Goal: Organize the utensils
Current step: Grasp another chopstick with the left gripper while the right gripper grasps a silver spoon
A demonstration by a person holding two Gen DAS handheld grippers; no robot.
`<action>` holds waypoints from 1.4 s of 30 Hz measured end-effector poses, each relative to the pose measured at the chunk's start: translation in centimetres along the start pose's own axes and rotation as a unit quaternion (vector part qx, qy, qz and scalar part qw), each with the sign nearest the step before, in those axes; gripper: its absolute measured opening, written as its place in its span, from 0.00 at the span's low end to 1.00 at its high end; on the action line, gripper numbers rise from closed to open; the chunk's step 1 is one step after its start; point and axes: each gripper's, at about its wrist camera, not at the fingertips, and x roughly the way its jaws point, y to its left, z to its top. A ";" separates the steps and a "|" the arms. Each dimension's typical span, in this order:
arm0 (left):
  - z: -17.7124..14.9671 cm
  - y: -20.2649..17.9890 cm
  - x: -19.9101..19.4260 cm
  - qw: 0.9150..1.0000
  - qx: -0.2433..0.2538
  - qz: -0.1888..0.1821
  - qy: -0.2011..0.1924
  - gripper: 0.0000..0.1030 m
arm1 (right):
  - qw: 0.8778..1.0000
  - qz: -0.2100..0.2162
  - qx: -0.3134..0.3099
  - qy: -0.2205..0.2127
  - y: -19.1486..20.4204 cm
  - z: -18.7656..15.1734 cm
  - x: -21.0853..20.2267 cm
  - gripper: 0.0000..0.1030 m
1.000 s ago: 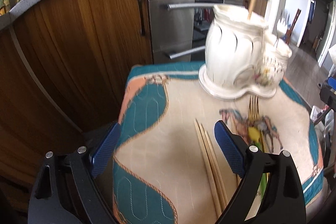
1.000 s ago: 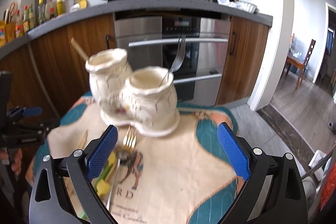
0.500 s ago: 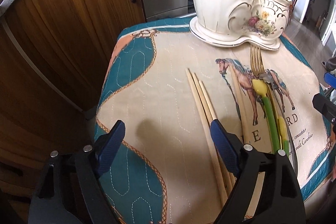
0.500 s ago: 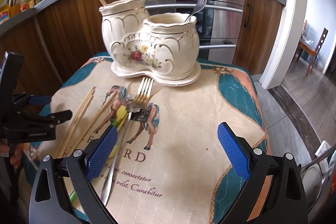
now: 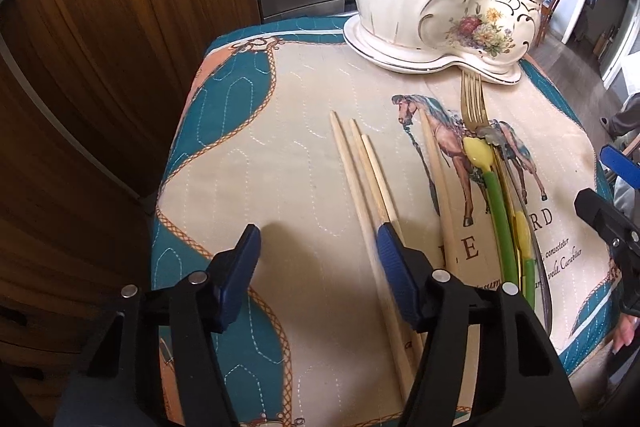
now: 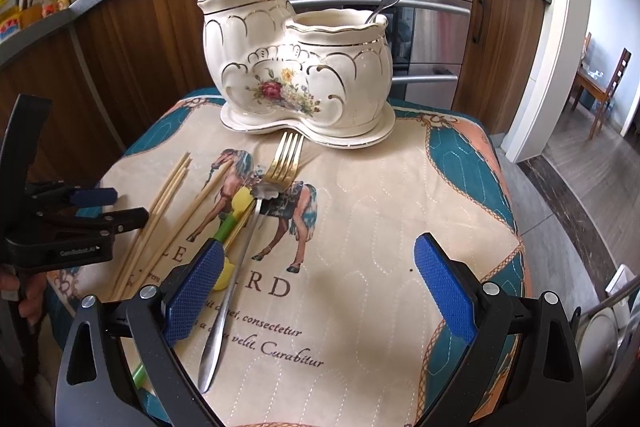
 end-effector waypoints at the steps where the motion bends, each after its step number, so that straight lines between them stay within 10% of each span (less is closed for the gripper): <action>1: 0.1 -0.2 0.0 1.000 0.002 0.001 0.002 0.55 | 1.000 0.000 0.000 0.001 0.1 0.0 0.0 0.93; 7: -0.1 -1.3 -0.4 0.999 0.032 -0.017 0.026 0.20 | 1.000 0.001 -0.008 0.004 0.4 -0.1 0.1 0.93; 13: 0.2 -1.1 -0.1 0.999 0.023 -0.027 0.013 0.19 | 1.000 0.009 -0.012 0.018 0.9 -0.1 1.5 0.91; 21: -0.1 -1.0 -0.3 0.999 0.028 -0.023 0.009 0.13 | 0.997 0.041 -0.007 0.061 2.0 1.5 4.5 0.38; 42: 0.2 0.0 0.0 0.999 0.026 -0.032 0.013 0.06 | 0.993 0.062 -0.032 0.094 3.5 2.4 5.7 0.04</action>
